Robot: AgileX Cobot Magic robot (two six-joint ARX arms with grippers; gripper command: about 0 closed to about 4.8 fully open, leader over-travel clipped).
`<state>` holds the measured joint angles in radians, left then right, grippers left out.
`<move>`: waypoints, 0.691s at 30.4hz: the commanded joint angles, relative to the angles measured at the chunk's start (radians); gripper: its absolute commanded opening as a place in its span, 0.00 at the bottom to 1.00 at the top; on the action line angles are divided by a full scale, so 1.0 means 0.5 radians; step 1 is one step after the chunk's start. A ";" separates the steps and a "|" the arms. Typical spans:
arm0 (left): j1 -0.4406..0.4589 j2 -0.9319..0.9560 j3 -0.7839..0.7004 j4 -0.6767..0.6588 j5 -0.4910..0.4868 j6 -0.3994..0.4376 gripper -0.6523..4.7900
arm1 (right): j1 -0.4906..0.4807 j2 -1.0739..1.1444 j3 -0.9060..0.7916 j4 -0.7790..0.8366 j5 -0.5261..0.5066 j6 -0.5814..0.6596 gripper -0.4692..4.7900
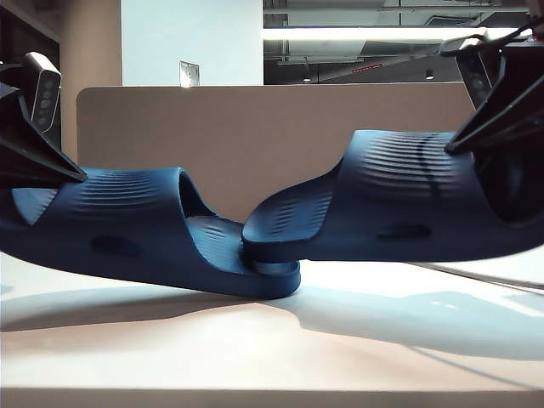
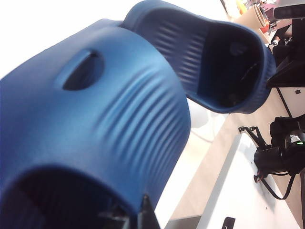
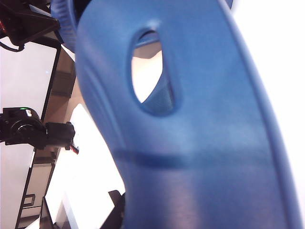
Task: Interlock the pair of blue slippers on the table with their fronts facing up.
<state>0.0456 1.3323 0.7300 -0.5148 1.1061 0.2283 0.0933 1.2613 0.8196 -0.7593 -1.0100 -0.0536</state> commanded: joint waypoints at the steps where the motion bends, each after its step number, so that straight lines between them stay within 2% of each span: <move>1: -0.002 -0.005 0.011 0.015 0.023 0.015 0.11 | 0.003 0.011 0.019 0.029 -0.022 -0.025 0.09; 11: -0.003 0.076 0.011 0.043 0.069 0.065 0.11 | 0.005 0.214 0.020 -0.008 -0.412 -0.148 0.09; 17: -0.002 0.259 0.055 0.024 0.108 0.108 0.11 | 0.005 0.214 0.045 -0.029 -0.409 -0.171 0.09; 21: -0.002 0.369 0.191 -0.153 0.099 0.255 0.11 | 0.005 0.224 0.045 -0.027 -0.399 -0.188 0.09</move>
<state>0.0456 1.5085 0.7998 -0.5468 1.1488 0.3008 0.0948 1.3731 0.8364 -0.7769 -1.1908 -0.1329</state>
